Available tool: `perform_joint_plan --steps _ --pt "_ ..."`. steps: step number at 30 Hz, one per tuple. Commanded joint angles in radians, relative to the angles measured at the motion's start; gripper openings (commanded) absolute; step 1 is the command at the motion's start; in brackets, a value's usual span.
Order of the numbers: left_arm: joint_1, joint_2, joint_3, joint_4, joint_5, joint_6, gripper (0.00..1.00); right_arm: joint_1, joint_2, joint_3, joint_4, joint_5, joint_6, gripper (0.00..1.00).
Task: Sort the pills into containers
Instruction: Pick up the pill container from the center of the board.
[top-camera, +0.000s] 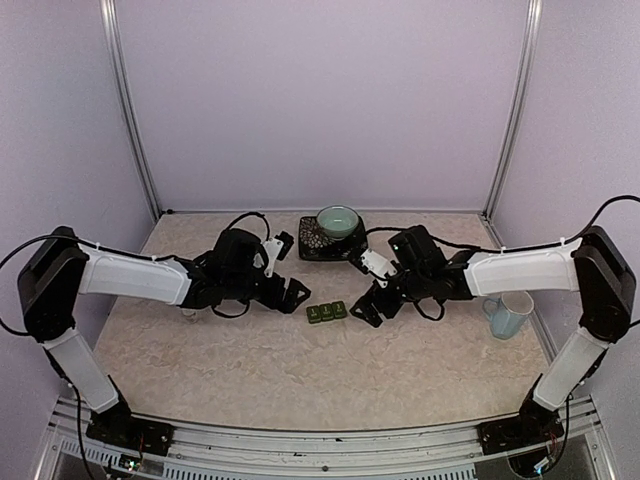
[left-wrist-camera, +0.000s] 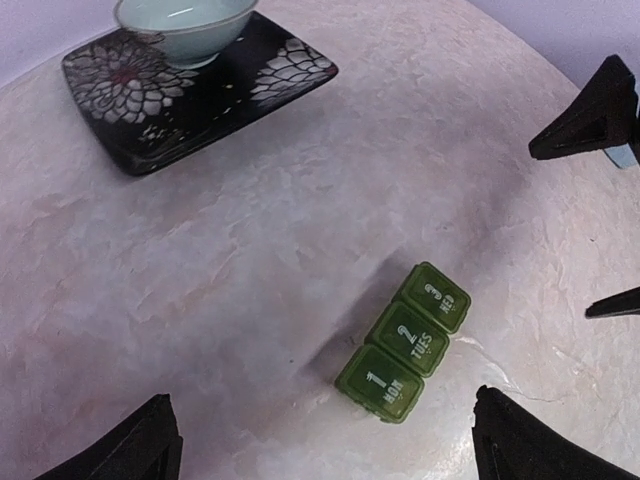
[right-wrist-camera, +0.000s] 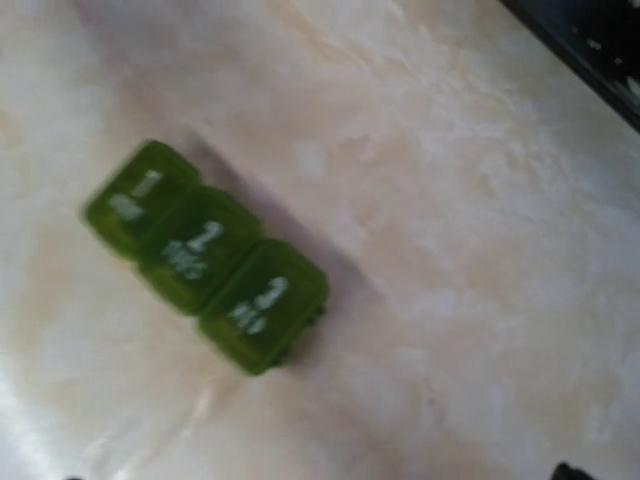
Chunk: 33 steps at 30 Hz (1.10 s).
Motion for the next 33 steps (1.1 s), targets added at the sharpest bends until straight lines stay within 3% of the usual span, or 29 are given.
perform_joint_plan --steps 1,9,16,25,33 --pt "-0.003 0.09 0.106 -0.014 0.156 0.205 0.99 -0.003 -0.126 -0.056 0.047 -0.058 0.094 1.0" --pt "-0.03 0.162 0.164 -0.042 0.173 0.408 0.97 -0.008 -0.329 -0.184 0.046 -0.043 0.183 1.0" --pt "-0.056 0.254 0.243 -0.13 0.18 0.54 0.94 -0.01 -0.393 -0.198 0.014 0.011 0.208 1.0" --pt "-0.072 0.343 0.32 -0.171 0.182 0.576 0.88 -0.011 -0.385 -0.215 0.026 -0.007 0.219 1.0" --pt "-0.075 0.396 0.374 -0.217 0.173 0.593 0.75 -0.013 -0.38 -0.219 0.028 -0.005 0.219 1.0"
